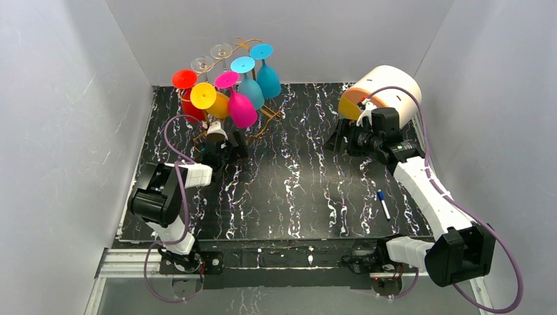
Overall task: Take the wine glass off the wine glass rack
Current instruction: Adjust the wine rack at the center of the board.
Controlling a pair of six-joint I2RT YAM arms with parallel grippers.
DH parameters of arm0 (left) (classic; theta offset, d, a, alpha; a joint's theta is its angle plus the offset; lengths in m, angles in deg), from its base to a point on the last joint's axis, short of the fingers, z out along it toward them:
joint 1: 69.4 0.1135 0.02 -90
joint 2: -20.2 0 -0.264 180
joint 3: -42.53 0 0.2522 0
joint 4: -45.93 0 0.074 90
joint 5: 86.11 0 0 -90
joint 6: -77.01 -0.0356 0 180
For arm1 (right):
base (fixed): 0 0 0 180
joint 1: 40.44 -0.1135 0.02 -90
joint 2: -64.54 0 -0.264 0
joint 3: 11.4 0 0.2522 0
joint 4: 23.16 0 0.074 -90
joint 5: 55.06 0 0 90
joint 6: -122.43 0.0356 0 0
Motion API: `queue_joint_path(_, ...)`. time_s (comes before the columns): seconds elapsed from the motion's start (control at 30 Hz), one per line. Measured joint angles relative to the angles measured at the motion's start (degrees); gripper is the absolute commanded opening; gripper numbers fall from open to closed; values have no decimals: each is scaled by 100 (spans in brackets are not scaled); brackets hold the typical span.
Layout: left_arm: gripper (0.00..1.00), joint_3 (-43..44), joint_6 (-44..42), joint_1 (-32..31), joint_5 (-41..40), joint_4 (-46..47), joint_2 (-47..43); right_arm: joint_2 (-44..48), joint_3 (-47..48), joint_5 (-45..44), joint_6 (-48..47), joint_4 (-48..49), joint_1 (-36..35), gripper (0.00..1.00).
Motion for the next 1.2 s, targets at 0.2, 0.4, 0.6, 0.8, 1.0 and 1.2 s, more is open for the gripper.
queue_joint_path(0.2, 98, -278, 11, 9, 120, 168, -186, -37, 0, 31, 52, 15, 0, 99)
queue_joint_path(0.4, 98, -581, -31, 7, 20, -387, -868, -48, 0, 92, 155, 28, 0, 99)
queue_joint_path(0.6, 98, -651, -92, 9, -219, -911, -1464, -118, 0, 186, 238, 76, 0, 99)
queue_joint_path(0.8, 98, -745, -142, 9, -295, -1355, -1805, -127, 0, 289, 330, 184, 0, 99)
queue_joint_path(1.0, 98, -813, -142, 9, -299, -1722, -2321, -184, 0, 490, 461, 286, 0, 99)
queue_joint_path(1.2, 98, -813, -199, 9, -278, -2114, -2710, -236, 0, 627, 649, 374, -2, 99)
